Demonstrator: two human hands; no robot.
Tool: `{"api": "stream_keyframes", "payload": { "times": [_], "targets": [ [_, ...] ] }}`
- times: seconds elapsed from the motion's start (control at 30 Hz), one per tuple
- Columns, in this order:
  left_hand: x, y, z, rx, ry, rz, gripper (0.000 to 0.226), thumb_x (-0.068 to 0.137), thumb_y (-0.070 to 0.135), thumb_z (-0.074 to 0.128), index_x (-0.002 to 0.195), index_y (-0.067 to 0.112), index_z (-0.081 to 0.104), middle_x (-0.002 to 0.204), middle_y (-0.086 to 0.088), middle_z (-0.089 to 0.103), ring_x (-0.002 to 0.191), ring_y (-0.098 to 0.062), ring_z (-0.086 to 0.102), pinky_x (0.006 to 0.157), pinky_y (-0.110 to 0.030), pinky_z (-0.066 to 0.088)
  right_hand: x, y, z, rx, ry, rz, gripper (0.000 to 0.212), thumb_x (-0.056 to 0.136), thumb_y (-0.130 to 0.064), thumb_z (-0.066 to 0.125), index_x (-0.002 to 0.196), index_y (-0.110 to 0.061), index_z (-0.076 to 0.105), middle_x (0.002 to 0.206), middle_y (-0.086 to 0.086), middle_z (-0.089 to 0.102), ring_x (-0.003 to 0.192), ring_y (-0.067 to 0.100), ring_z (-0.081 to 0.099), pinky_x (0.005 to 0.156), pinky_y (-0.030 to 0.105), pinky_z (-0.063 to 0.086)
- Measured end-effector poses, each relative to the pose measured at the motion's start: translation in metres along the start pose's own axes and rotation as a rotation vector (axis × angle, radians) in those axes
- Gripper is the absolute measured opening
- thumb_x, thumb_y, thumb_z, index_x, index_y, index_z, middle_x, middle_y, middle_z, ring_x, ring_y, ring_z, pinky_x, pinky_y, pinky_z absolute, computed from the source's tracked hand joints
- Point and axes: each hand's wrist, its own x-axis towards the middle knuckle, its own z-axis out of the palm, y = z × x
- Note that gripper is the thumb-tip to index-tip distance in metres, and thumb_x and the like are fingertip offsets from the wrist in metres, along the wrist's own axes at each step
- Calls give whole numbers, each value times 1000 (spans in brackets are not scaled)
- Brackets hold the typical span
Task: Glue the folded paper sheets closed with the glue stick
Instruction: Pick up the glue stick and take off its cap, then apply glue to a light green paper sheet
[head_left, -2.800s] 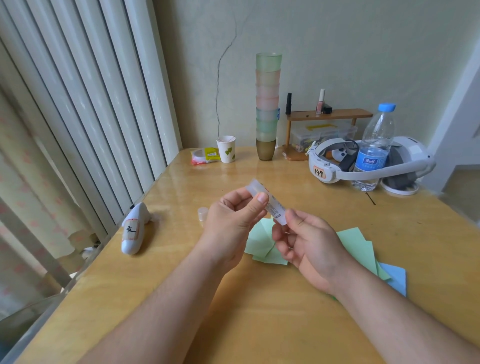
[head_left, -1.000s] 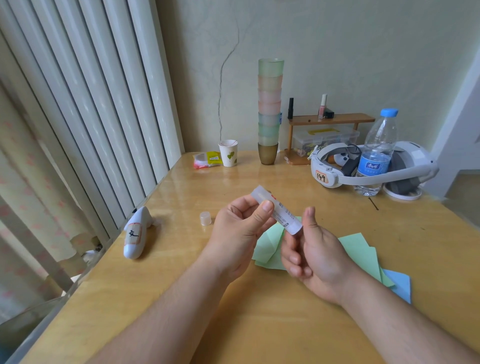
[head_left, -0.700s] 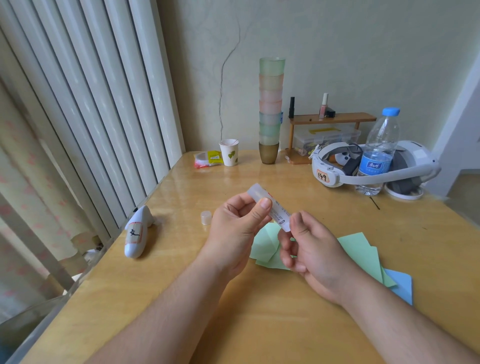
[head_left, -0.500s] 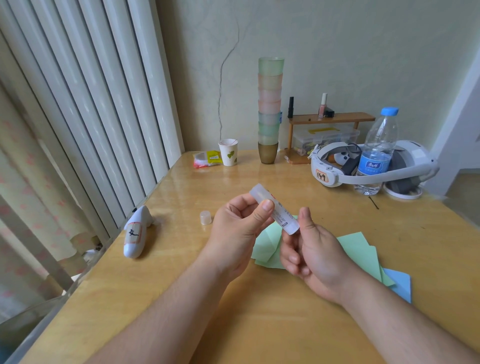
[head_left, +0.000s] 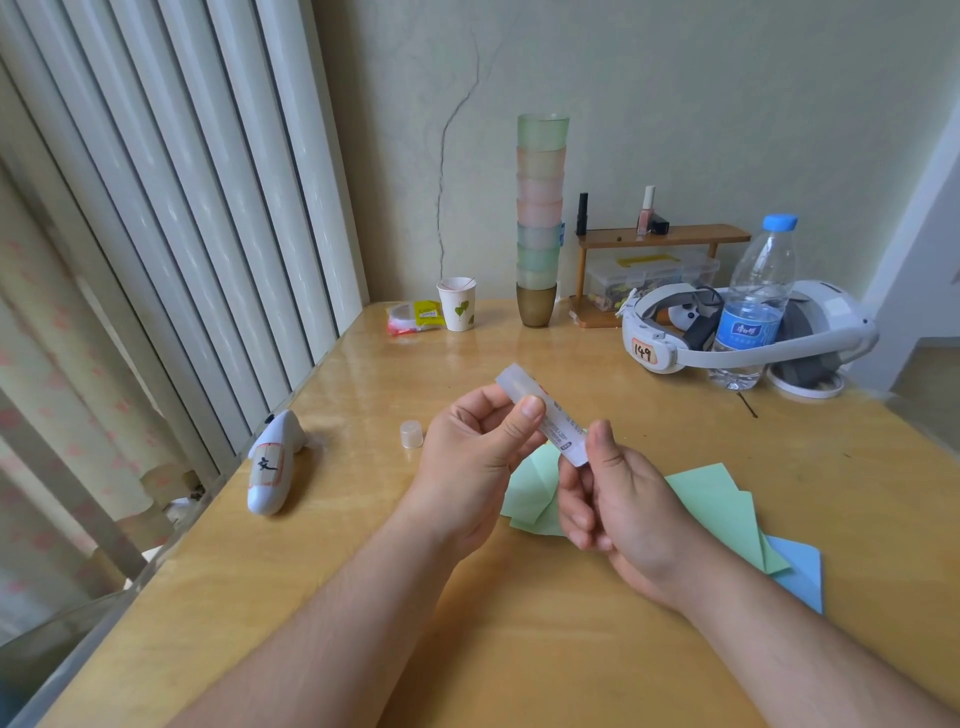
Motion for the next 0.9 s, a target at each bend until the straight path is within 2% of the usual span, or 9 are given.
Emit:
{"api": "stream_keyframes", "payload": {
  "times": [0.1, 0.2, 0.33, 0.43, 0.53, 0.63, 0.73, 0.8, 0.9],
  "targets": [
    [1, 0, 0, -15, -4, 4, 28, 82, 21, 79, 105, 5, 74, 99, -8, 76, 96, -21, 73, 91, -31, 57, 0, 1, -2, -6, -17, 17, 65, 87, -72, 37, 82, -9, 53, 54, 7, 40, 47, 20, 40, 43, 23, 28],
    [1, -2, -1, -12, -20, 13, 23, 86, 19, 77, 103, 5, 74, 95, -9, 75, 91, -23, 71, 89, -32, 56, 1, 2, -3, -9, -33, 9, 69, 86, -72, 42, 98, -6, 58, 61, 6, 47, 50, 20, 44, 44, 24, 26],
    [2, -3, -6, 108, -105, 16, 32, 85, 31, 81, 107, 8, 77, 96, -16, 72, 86, -30, 60, 89, -35, 54, 0, 1, -3, -147, -64, -63, 45, 93, -58, 50, 106, -18, 66, 70, 0, 54, 56, 17, 48, 49, 23, 32],
    [3, 2, -13, 342, -97, 52, 41, 91, 33, 73, 127, 16, 70, 109, 1, 78, 101, -15, 70, 103, -33, 52, 1, -1, -7, -196, -6, -77, 45, 94, -52, 51, 108, -11, 62, 70, -1, 55, 57, 17, 50, 52, 25, 35],
    [10, 7, -32, 849, 9, 127, 45, 98, 54, 62, 142, 43, 58, 115, 24, 73, 108, 6, 66, 108, -34, 49, 4, -6, -15, -74, 141, -61, 36, 106, -43, 45, 108, -9, 58, 68, 1, 55, 57, 18, 50, 52, 27, 35],
    [12, 2, -46, 1273, 51, 114, 35, 100, 48, 62, 135, 46, 61, 124, 21, 64, 113, 0, 59, 108, -38, 46, 7, -7, -22, -33, 257, -30, 31, 112, -37, 40, 105, -12, 59, 68, 3, 55, 61, 18, 52, 58, 30, 40],
    [11, -8, -44, 1305, -20, 17, 37, 99, 48, 65, 136, 43, 61, 132, 12, 59, 113, -6, 55, 102, -30, 47, 8, -7, -22, 3, 280, 7, 30, 112, -37, 42, 102, -15, 60, 70, 2, 57, 69, 20, 56, 66, 36, 50],
    [13, -14, -41, 1359, -120, -18, 41, 96, 57, 64, 135, 43, 58, 134, 10, 61, 116, -11, 53, 102, -32, 45, 7, -8, -20, 43, 253, 39, 31, 112, -37, 42, 102, -13, 60, 72, 4, 58, 70, 23, 58, 68, 40, 54],
    [11, -17, -35, 1501, -292, -67, 70, 80, 84, 60, 140, 52, 46, 147, 21, 50, 132, -19, 37, 113, -40, 33, 6, -8, -20, 78, 232, 58, 34, 111, -39, 43, 104, -11, 59, 74, 7, 57, 68, 26, 60, 68, 43, 56]
  ]
}}
